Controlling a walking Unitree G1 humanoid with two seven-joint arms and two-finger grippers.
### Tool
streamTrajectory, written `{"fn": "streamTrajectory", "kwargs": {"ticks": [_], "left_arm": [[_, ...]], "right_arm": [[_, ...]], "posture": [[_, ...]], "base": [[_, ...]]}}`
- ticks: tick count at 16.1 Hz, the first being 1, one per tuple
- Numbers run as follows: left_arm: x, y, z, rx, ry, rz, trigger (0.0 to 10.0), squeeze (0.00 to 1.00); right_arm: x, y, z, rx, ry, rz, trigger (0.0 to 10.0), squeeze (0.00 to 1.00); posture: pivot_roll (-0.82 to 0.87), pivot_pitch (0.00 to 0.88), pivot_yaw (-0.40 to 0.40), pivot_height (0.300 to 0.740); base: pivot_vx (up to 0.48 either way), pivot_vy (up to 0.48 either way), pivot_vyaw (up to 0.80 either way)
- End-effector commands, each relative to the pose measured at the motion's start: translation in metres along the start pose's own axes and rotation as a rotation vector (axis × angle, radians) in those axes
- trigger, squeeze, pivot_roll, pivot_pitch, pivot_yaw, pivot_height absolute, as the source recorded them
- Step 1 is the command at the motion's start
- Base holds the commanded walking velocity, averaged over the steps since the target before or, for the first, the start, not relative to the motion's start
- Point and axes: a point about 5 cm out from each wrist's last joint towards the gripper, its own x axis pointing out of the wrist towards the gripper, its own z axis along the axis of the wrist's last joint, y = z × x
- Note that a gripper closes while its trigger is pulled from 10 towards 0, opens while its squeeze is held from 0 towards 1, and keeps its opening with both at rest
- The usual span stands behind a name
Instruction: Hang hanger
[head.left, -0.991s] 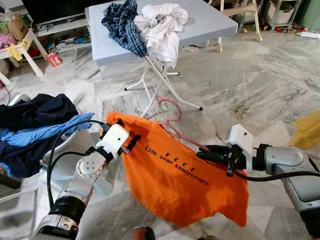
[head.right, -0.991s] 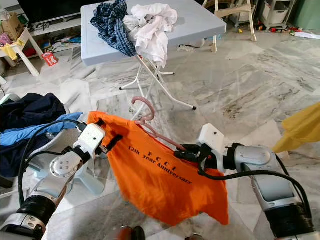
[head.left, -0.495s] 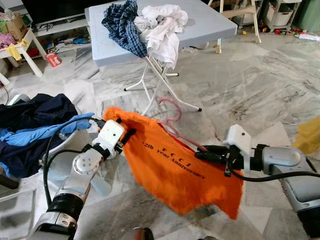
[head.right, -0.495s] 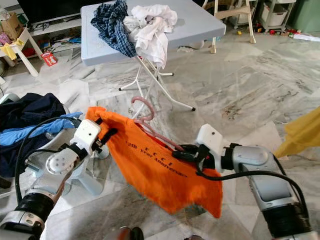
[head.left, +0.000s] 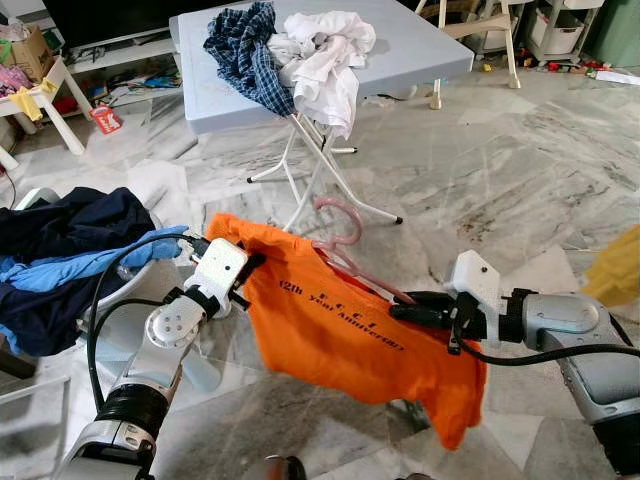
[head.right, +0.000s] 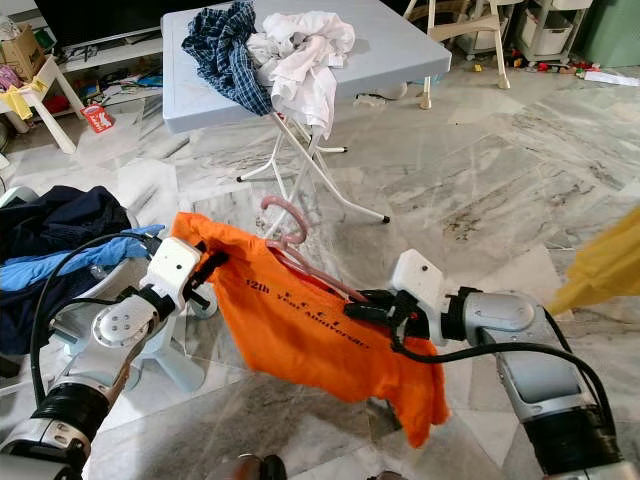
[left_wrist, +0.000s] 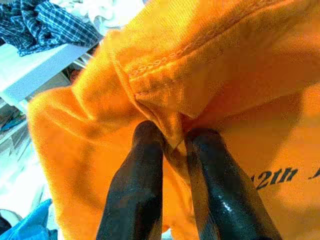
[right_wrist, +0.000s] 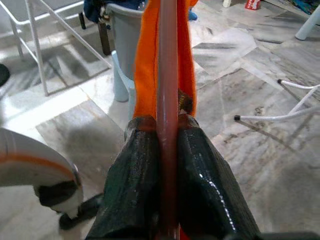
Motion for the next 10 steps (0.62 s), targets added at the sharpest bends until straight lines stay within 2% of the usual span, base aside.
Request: {"fn": "streamTrajectory", "kwargs": {"ticks": [1, 5, 6, 10], "left_arm": [[0.001, 0.015, 0.008, -0.006, -0.032, 0.045, 0.0, 0.0], [0.002, 0.02, 0.014, -0.029, -0.049, 0.048, 0.0, 0.0], [0.001, 0.026, 0.015, -0.039, -0.045, 0.064, 0.0, 0.0], [-0.003, 0.033, 0.009, -0.028, -0.015, 0.076, 0.0, 0.0]], "right_arm": [[0.005, 0.002, -0.001, -0.034, 0.033, 0.026, 10.0, 0.0], [0.01, 0.003, -0.005, -0.059, 0.059, 0.019, 10.0, 0.0], [0.008, 0.003, -0.012, -0.086, 0.099, 0.022, 10.0, 0.0], [0.001, -0.001, -0.015, -0.079, 0.101, 0.007, 10.0, 0.0]], "posture": [[-0.07, 0.065, 0.085, 0.74], [-0.07, 0.062, 0.088, 0.74], [-0.07, 0.06, 0.089, 0.74], [-0.07, 0.058, 0.093, 0.74]], "base": [[0.0, 0.0, 0.0], [0.0, 0.0, 0.0], [0.0, 0.0, 0.0], [0.0, 0.0, 0.0]]}}
